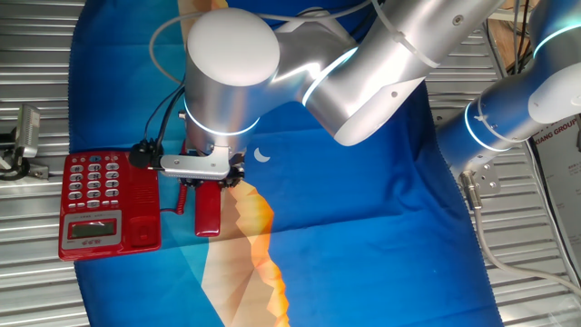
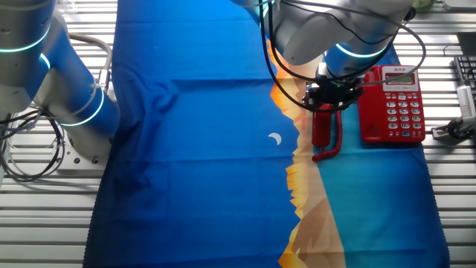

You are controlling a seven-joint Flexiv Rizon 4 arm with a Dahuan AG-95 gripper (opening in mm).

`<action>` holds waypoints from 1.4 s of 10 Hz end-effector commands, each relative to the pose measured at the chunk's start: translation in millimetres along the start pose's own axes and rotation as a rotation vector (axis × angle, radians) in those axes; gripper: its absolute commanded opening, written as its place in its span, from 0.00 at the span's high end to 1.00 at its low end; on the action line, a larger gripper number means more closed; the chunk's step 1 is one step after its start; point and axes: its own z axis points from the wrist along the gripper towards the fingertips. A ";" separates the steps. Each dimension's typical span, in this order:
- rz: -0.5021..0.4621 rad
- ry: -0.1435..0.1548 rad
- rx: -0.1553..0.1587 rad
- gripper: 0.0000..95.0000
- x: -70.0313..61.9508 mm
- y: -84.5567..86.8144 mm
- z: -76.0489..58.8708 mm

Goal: Place the handset of the telephone on the corresponding phone cradle

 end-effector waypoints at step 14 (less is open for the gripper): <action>-0.012 0.032 -0.008 1.00 -3.1 -2.8 -33.8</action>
